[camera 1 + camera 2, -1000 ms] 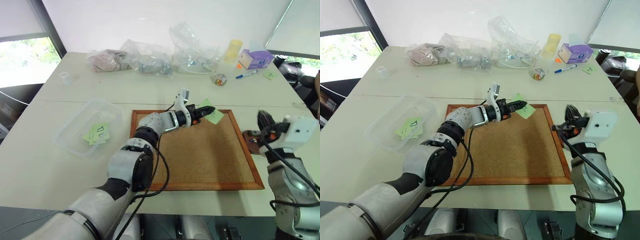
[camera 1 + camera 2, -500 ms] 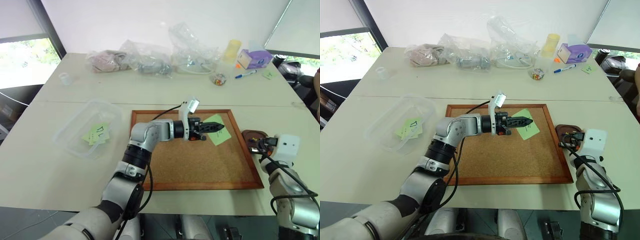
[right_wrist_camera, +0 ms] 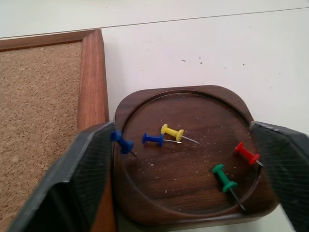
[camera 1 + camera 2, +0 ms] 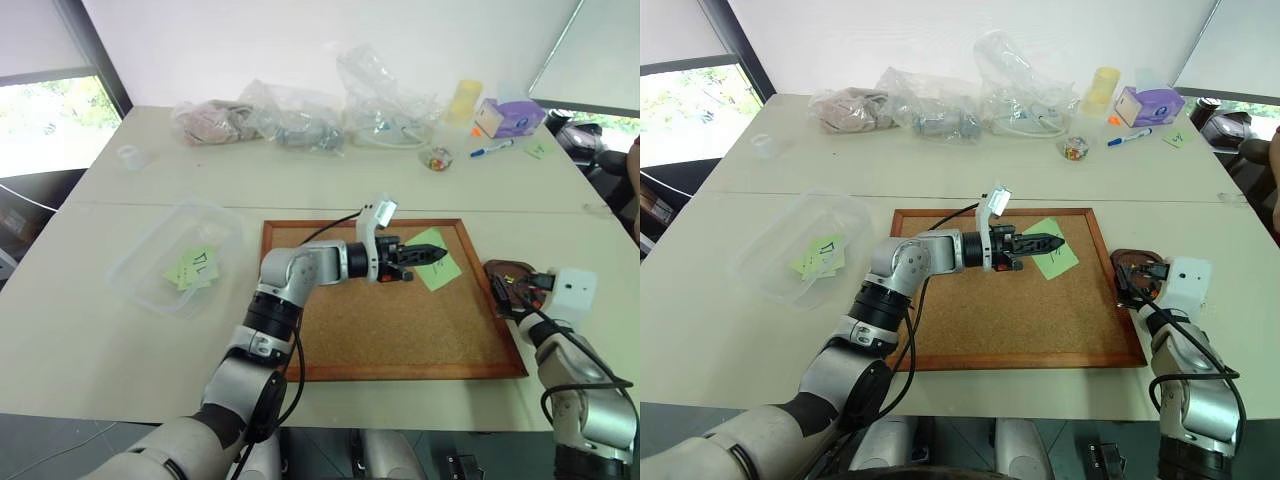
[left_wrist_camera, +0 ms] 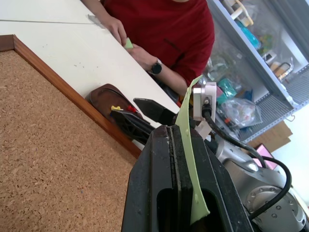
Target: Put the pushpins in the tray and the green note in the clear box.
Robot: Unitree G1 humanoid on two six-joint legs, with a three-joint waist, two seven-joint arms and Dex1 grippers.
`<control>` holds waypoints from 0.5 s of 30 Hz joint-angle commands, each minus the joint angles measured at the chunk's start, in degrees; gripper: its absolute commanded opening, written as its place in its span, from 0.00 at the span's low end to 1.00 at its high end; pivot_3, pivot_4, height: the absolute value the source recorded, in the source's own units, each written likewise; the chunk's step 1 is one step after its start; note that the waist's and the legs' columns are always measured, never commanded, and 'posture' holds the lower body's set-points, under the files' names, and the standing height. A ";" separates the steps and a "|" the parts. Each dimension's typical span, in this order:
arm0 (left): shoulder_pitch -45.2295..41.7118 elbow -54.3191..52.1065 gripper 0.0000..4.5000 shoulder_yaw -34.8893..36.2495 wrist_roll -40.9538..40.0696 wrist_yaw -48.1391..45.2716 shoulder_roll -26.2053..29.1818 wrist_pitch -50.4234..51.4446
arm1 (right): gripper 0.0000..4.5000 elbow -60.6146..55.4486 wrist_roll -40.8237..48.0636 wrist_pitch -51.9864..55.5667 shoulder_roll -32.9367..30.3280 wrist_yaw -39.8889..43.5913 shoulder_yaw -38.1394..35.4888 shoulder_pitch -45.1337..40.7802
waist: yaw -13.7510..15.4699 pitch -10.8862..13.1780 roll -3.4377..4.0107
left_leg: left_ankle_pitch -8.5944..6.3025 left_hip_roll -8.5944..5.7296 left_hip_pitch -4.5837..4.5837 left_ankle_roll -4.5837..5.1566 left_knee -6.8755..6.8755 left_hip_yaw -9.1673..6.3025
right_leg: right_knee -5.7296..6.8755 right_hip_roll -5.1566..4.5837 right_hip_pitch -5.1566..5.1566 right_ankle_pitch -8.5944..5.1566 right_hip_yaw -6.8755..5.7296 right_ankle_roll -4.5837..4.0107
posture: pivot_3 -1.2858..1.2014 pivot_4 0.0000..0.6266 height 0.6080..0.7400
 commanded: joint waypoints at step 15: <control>0.10 -1.08 0.00 0.34 -1.67 0.18 -2.08 -1.44 | 0.99 -6.24 22.85 3.42 4.18 -5.16 -11.93 -3.56 | 0.06 0.01 0.01 | 0.00 0.01 -0.03 0.01 0.00 -0.02 | -0.03 -0.02 0.00 0.00 -0.01 0.00 | 0.52 0.24 0.98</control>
